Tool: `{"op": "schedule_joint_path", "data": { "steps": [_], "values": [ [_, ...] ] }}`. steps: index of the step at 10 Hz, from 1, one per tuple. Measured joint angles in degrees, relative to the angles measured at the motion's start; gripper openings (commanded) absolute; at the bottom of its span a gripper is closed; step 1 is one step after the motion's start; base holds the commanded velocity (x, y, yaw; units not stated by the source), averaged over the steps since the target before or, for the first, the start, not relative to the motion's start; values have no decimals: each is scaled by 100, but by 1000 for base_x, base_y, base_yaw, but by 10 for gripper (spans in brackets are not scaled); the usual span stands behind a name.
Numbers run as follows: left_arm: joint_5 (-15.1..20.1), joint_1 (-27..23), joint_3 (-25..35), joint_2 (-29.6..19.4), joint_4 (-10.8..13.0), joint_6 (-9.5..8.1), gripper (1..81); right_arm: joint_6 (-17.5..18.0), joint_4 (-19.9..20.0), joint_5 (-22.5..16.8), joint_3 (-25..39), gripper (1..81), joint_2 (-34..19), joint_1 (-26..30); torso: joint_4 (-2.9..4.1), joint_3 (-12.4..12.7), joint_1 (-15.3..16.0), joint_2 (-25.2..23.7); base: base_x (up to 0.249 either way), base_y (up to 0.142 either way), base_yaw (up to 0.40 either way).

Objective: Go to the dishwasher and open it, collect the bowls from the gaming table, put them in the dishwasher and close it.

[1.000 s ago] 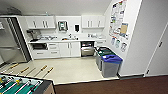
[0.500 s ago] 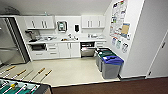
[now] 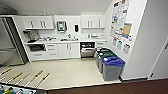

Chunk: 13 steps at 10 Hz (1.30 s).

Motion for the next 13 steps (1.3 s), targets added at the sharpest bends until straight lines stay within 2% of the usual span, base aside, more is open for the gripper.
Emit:
{"op": "schedule_joint_path", "data": {
  "steps": [13],
  "values": [
    [-5, 0, 0, -2, 0, 0, 10, -2, -2, 2, -2, 10, 11, 0, 0, 0, 2, 0, 145, 0, 0]
  ]
}}
